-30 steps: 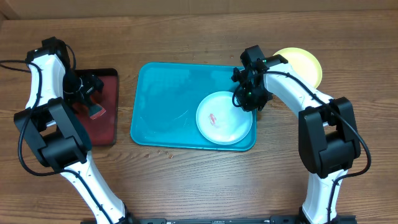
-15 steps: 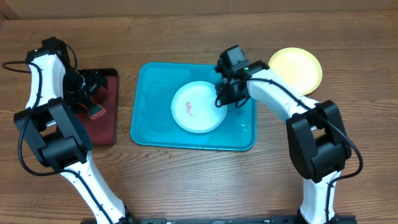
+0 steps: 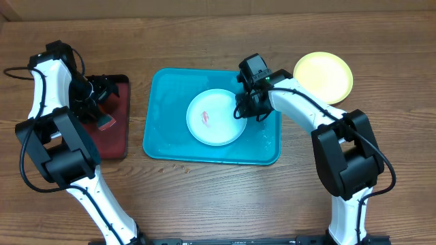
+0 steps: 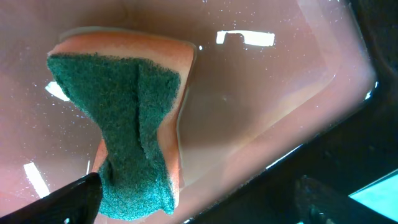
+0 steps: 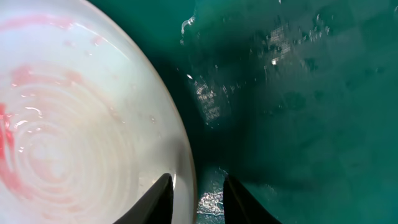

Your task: Clean dirty plates on tray and stack at the side

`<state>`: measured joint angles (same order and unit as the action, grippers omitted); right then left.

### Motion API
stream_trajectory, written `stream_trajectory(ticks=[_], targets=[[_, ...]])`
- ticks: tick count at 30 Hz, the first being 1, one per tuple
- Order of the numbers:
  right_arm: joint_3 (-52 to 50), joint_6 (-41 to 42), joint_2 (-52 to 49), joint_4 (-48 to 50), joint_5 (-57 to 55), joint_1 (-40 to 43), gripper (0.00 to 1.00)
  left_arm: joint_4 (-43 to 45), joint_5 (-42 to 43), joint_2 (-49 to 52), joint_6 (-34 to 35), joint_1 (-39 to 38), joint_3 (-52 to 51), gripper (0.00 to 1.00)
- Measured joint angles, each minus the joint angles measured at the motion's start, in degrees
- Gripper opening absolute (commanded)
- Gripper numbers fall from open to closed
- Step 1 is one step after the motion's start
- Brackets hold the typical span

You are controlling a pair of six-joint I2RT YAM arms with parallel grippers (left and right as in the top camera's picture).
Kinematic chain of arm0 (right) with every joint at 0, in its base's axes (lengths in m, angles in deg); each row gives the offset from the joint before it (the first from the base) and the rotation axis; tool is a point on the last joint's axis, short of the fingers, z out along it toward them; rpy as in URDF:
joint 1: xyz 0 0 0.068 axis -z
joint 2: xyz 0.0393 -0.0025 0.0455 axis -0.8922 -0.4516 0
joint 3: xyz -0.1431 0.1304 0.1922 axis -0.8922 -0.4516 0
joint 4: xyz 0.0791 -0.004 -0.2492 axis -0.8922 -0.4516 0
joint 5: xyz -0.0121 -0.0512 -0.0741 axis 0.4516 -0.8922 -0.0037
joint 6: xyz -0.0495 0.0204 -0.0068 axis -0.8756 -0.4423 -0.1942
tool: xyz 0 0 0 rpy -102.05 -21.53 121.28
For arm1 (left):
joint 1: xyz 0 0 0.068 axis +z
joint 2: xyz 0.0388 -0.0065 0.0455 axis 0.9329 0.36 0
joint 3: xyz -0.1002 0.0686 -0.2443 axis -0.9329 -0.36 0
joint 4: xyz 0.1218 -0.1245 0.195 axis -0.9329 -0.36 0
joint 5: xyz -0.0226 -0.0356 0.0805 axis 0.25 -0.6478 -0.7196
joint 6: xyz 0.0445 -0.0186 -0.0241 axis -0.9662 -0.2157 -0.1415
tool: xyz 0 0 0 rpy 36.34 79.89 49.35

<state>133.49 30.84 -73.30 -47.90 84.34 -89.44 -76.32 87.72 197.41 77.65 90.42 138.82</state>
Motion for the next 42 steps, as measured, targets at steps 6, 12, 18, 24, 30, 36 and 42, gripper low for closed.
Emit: stream_trajectory(ticks=[6,12,18,24,30,36,42], targets=[[-0.5,1.9,-0.4,1.9,0.0,0.0,0.18,-0.8,0.0,0.0,-0.1,0.0,0.0,0.9],[-0.5,3.2,-0.4,2.4,0.0,0.0,0.18,-1.2,-2.8,0.0,0.0,0.0,0.0,0.86],[-0.5,5.6,-0.5,2.4,0.0,0.0,0.15,-0.8,-8.3,0.0,1.4,0.0,0.0,0.86],[-0.5,7.5,-1.3,4.0,0.1,0.0,0.16,-0.8,-10.8,0.0,1.9,0.0,-0.2,0.84],[-0.5,8.0,-1.4,4.7,0.5,0.0,0.05,0.1,-11.5,0.0,2.1,0.0,-2.2,0.64],[-0.5,8.3,-1.4,4.7,1.2,-0.1,0.05,2.0,-11.7,0.0,2.1,0.0,-3.9,0.63],[-0.5,8.5,-1.4,4.7,1.5,-0.1,0.05,4.0,-11.9,0.0,2.8,0.0,-4.2,0.43]])
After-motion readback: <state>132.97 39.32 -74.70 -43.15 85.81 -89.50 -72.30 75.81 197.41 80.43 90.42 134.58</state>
